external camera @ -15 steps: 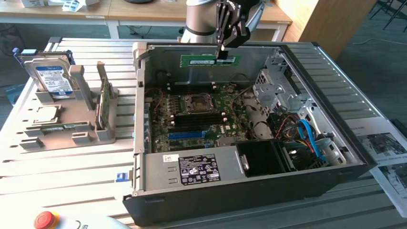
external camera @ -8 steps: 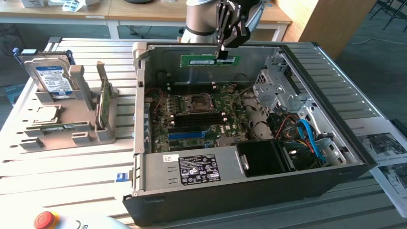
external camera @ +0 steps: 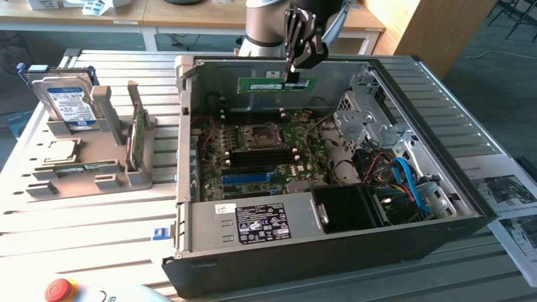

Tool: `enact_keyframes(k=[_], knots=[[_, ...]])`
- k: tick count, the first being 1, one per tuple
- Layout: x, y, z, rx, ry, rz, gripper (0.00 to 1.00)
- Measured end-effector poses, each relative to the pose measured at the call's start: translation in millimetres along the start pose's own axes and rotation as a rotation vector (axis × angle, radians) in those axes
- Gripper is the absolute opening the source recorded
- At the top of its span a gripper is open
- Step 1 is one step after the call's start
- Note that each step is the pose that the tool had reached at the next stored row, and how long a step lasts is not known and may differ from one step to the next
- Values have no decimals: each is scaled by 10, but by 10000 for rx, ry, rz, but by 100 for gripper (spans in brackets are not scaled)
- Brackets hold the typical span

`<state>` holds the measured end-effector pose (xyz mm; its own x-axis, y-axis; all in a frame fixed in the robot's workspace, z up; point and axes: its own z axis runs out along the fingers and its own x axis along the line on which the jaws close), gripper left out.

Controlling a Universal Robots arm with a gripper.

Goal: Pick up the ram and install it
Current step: 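Insert the ram into the slot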

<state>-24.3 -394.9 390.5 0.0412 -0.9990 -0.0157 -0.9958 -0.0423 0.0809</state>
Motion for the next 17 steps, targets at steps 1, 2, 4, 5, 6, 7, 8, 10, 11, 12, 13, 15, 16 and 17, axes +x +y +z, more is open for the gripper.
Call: enact_keyframes(k=[1,2,4,5,6,7,8,10,11,12,13,15,16,17], knots=[[0,-1,18,0,0,0,12],[0,-3,36,0,-1,0,12],[1,-6,73,0,0,0,12],[1,-7,91,0,-1,1,12],[2,-8,109,0,0,0,12],[2,-9,127,0,0,0,12],[2,-10,144,-1,1,0,12],[3,-13,183,0,-1,0,12],[3,-14,200,0,0,0,12],[3,-16,218,0,0,0,12],[3,-17,236,0,-1,0,12],[4,-20,272,0,0,1,12],[4,-21,291,0,0,0,12],[5,-22,309,0,0,1,12]])
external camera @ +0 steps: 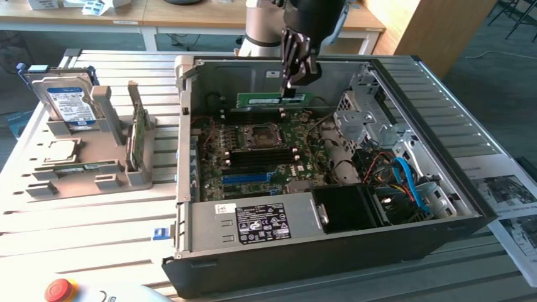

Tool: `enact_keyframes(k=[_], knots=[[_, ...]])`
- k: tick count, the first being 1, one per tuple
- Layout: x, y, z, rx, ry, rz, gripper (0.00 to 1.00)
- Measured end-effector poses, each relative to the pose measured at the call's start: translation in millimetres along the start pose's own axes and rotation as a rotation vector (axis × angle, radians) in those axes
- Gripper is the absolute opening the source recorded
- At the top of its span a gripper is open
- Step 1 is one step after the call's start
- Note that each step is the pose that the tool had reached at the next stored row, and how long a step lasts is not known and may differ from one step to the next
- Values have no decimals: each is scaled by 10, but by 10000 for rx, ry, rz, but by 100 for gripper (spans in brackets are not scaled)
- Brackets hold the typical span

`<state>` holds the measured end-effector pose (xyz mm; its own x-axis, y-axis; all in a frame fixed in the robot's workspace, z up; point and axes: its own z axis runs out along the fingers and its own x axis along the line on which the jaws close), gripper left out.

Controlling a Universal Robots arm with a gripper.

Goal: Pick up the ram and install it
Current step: 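Insert the ram into the slot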

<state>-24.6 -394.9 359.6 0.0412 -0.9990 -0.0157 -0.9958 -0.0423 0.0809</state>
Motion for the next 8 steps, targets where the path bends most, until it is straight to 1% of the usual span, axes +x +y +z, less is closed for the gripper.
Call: enact_keyframes(k=[8], knots=[[2,-8,145,0,0,0,12]])
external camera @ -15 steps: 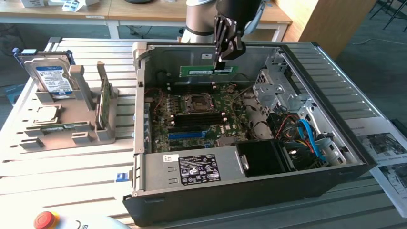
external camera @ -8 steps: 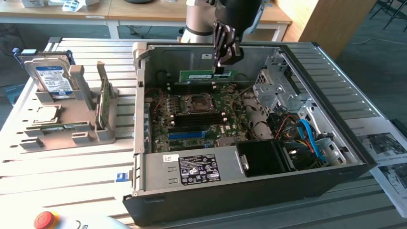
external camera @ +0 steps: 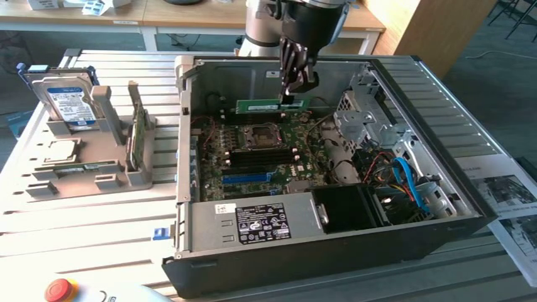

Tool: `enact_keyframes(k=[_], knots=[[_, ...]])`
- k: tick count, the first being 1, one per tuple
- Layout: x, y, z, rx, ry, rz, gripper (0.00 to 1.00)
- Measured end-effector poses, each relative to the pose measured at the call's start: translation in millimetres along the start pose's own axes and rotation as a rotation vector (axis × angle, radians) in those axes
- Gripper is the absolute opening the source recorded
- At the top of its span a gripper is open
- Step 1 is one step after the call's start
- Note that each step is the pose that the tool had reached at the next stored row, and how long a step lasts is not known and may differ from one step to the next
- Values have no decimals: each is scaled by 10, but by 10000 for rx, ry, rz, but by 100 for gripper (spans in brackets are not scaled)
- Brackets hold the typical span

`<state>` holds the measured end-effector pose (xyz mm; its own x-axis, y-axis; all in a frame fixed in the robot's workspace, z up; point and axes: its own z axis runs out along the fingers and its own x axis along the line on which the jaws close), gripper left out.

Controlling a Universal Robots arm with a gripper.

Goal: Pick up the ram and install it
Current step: 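Insert the ram into the slot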

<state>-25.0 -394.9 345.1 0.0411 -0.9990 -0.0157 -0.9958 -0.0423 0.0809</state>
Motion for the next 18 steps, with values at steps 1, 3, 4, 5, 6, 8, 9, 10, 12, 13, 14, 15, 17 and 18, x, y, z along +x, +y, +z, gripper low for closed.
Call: enact_keyframes(k=[1,3,4,5,6,8,9,10,12,13,14,15,17,18], knots=[[0,-2,18,0,-1,-1,12],[1,-4,54,0,-1,-1,12],[1,-6,74,0,-1,0,12],[1,-7,92,1,-1,-1,12],[1,-8,109,0,0,-1,12],[2,-11,145,0,0,0,12],[2,-11,163,0,0,0,12],[2,-12,181,0,-1,0,12],[3,-14,218,0,-1,-1,12],[3,-15,236,1,-2,-1,12],[3,-15,253,1,-2,0,12],[4,-15,269,0,0,0,12],[4,-16,302,0,-1,0,12],[5,-16,317,0,0,0,12]])
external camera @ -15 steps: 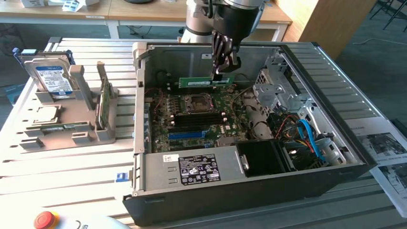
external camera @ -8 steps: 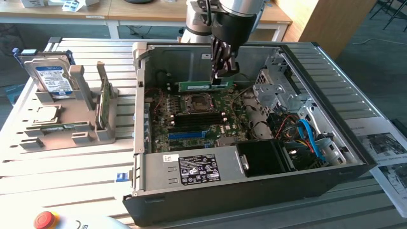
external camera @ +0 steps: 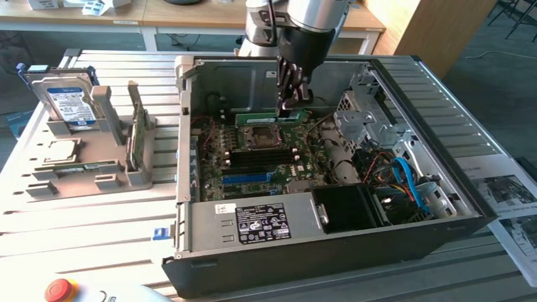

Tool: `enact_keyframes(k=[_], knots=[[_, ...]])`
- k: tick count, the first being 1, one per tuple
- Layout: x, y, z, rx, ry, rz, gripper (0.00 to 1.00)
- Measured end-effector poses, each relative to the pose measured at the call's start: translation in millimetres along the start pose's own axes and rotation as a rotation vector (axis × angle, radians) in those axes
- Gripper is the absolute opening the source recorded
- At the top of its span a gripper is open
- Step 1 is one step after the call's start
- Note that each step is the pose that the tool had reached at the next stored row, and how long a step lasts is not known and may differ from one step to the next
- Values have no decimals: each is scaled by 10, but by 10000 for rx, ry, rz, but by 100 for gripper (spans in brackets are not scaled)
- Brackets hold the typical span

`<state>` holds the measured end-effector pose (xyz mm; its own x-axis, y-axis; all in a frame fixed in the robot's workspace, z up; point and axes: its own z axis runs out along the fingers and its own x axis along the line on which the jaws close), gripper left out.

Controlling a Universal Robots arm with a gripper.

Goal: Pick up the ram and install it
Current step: 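Insert the ram into the slot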

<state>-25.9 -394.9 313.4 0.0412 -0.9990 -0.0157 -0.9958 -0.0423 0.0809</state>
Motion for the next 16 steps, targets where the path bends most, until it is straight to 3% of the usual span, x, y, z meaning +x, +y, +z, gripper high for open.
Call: enact_keyframes(k=[16], knots=[[-3,-9,257,-11,-1,1,12]])
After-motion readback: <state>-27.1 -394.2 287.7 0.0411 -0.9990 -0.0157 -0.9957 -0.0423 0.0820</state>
